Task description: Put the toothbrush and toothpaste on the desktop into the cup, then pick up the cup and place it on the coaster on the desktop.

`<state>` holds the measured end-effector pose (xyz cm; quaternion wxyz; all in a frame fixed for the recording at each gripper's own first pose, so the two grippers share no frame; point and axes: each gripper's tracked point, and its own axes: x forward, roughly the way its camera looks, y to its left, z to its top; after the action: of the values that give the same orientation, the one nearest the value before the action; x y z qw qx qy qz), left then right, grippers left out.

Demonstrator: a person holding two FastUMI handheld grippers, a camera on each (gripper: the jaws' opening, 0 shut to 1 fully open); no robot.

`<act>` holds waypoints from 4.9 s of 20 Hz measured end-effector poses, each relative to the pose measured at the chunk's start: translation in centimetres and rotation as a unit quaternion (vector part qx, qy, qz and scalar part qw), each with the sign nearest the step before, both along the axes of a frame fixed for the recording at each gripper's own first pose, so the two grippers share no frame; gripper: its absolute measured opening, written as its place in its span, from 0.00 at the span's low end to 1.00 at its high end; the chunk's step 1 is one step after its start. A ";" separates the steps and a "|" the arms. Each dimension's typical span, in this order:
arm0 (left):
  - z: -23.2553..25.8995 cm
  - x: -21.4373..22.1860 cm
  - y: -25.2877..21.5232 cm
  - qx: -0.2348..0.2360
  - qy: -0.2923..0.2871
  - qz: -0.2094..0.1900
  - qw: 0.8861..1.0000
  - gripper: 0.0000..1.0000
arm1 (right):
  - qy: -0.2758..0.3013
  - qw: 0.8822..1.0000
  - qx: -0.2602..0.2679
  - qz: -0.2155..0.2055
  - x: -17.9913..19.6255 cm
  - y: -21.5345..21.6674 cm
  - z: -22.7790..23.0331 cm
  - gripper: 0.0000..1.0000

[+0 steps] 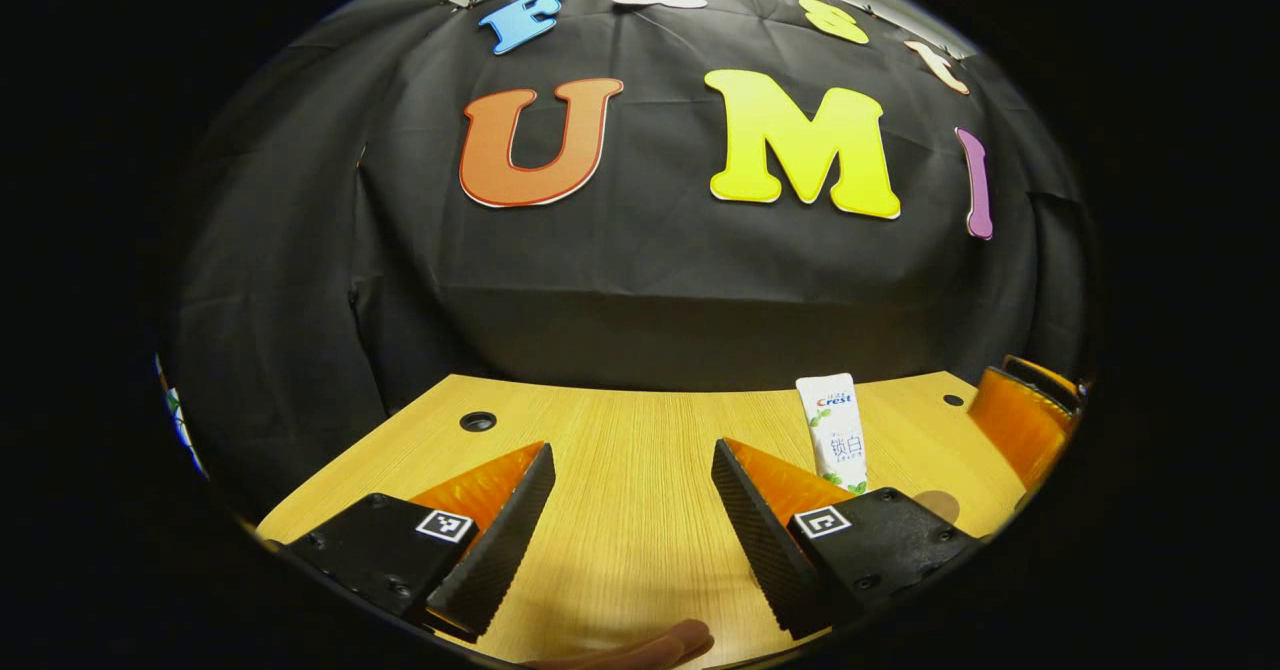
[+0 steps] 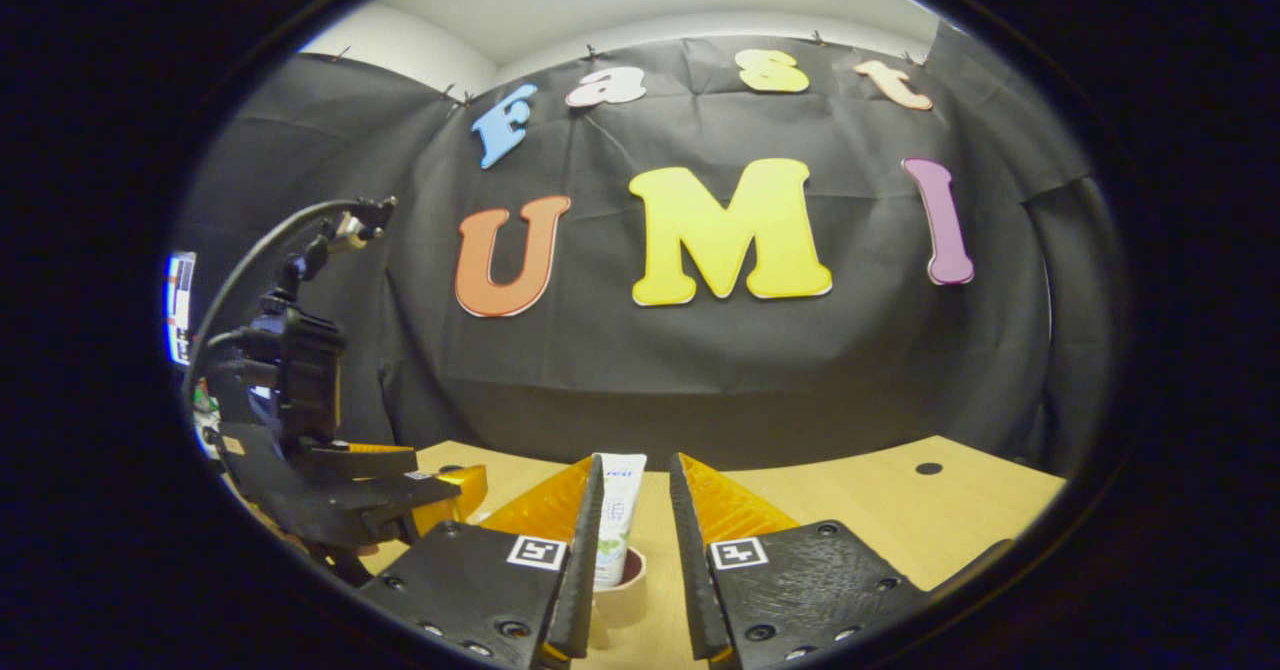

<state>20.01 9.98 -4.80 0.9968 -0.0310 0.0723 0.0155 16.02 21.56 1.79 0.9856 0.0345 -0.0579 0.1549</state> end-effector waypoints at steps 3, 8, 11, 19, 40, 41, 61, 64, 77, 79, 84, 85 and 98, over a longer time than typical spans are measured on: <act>1.2 -1.6 -0.3 -0.017 -0.011 0.010 1.000 1.00 | -0.010 1.000 -0.016 -0.006 -3.1 -3.3 0.4 0.44; 3.0 -5.9 -3.9 -0.033 -0.007 -0.023 0.999 0.97 | -0.024 0.999 -0.021 -0.024 -7.8 -8.6 0.5 0.51; 3.9 -7.9 -5.7 -0.009 -0.009 -0.029 0.999 0.97 | -0.024 0.999 -0.016 -0.028 -9.9 -11.1 0.0 0.54; 2.8 -9.8 -10.9 0.009 0.014 -0.045 0.999 0.97 | -0.010 0.999 -0.005 -0.048 -12.1 -17.7 -1.6 0.67; -9.1 -9.4 -16.7 0.026 0.460 -0.086 0.883 0.93 | 0.051 0.996 0.018 -0.068 -12.2 -26.0 -8.4 0.93; -9.1 -9.0 -16.9 0.026 0.460 -0.086 0.883 0.91 | 0.054 0.996 0.015 -0.066 -12.4 -25.8 -8.8 0.93; -6.4 -3.9 -16.7 -0.029 0.487 -0.057 0.871 0.27 | 0.084 0.996 -0.008 -0.022 -15.0 -22.4 -12.0 0.93; -2.5 -2.5 -17.6 -0.020 0.459 -0.064 0.886 0.27 | 0.088 0.996 -0.013 -0.020 -15.1 -22.0 -12.3 0.94; 8.6 5.6 -35.1 0.038 0.449 -0.183 0.874 0.31 | 0.081 0.995 -0.029 -0.042 -17.0 -23.5 -14.5 0.92; 10.1 7.9 -37.5 0.046 0.451 -0.192 0.870 0.31 | 0.080 0.995 -0.031 -0.048 -17.1 -23.9 -14.8 0.94; 13.3 14.2 -41.9 0.054 0.464 -0.196 0.862 0.31 | 0.095 0.994 -0.029 -0.056 -17.0 -25.0 -16.0 0.93; 14.1 15.5 -42.3 0.056 0.467 -0.192 0.861 0.31 | 0.096 0.993 -0.027 -0.057 -17.0 -25.2 -16.1 0.94; 33.1 34.9 -51.0 0.070 0.432 -0.194 0.878 0.31 | 0.116 0.991 -0.017 -0.071 -18.2 -26.3 -17.3 0.93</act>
<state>54.89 -41.00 28.30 0.8489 0.0629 0.4993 -0.1614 -2.20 -4.76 -15.54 0.9947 0.0308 0.0572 0.0801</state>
